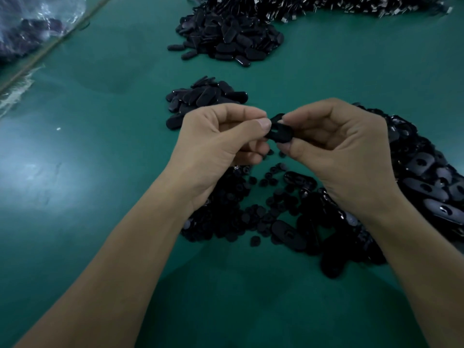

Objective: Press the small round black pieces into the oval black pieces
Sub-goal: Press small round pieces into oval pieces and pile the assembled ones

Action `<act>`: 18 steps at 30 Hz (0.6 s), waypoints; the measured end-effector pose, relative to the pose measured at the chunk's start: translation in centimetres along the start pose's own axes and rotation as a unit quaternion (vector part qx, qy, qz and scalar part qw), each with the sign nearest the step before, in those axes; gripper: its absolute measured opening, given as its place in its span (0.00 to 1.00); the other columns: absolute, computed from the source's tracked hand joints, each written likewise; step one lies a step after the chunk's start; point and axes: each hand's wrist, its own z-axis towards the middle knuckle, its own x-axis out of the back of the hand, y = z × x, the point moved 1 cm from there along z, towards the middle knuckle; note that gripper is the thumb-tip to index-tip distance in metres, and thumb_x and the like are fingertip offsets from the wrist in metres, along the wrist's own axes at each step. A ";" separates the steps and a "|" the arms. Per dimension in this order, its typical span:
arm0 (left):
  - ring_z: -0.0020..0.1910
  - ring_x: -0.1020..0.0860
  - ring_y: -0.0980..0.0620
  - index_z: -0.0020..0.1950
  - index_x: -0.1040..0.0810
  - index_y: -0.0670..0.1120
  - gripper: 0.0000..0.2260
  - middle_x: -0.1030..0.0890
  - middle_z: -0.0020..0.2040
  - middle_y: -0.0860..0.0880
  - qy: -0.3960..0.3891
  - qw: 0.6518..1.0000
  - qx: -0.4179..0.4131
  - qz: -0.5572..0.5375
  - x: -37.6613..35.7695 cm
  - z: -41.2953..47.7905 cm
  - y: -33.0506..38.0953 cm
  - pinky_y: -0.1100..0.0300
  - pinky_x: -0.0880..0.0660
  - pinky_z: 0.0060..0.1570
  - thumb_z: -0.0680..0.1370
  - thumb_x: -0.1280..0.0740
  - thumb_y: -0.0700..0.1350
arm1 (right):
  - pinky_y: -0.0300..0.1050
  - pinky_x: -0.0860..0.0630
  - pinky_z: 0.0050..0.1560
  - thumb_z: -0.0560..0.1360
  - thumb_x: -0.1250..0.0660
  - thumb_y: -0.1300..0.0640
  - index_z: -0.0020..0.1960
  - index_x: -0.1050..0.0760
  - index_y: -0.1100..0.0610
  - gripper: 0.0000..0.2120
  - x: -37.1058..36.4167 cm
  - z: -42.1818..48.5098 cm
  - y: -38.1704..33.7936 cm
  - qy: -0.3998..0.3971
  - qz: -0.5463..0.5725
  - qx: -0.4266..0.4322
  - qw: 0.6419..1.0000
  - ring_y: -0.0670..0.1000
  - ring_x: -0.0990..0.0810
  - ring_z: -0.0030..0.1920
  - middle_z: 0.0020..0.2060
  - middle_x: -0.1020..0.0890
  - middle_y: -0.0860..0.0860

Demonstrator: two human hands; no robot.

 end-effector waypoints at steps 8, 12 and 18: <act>0.38 0.15 0.50 0.48 0.18 0.40 0.03 0.15 0.38 0.45 0.018 0.999 -0.018 -0.030 0.2 -0.1 0.0 0.63 0.19 0.40 0.78 0.29 0.34 | 0.34 0.36 0.57 0.80 0.32 0.53 0.66 0.22 0.49 0.15 0.8 -0.3 0.9 -0.020 -0.381 -0.055 0.923 0.45 0.25 0.56 0.56 0.22 0.44; 0.38 0.15 0.49 0.48 0.19 0.40 0.03 0.16 0.37 0.47 0.029 0.999 -0.027 -0.025 0.1 -0.1 -0.2 0.63 0.19 0.39 0.78 0.30 0.34 | 0.51 0.37 0.62 0.82 0.39 0.45 0.71 0.26 0.45 0.19 0.3 -0.2 0.8 -0.146 -0.501 -0.091 0.848 0.56 0.33 0.65 0.66 0.26 0.47; 0.38 0.15 0.51 0.53 0.17 0.41 0.05 0.15 0.40 0.45 0.058 0.997 -0.034 0.023 0.2 0.1 -0.3 0.61 0.19 0.41 0.80 0.31 0.35 | 0.42 0.29 0.60 0.81 0.33 0.56 0.59 0.16 0.52 0.09 0.5 -0.2 0.7 -0.118 -0.407 -0.097 0.901 0.49 0.24 0.56 0.53 0.21 0.47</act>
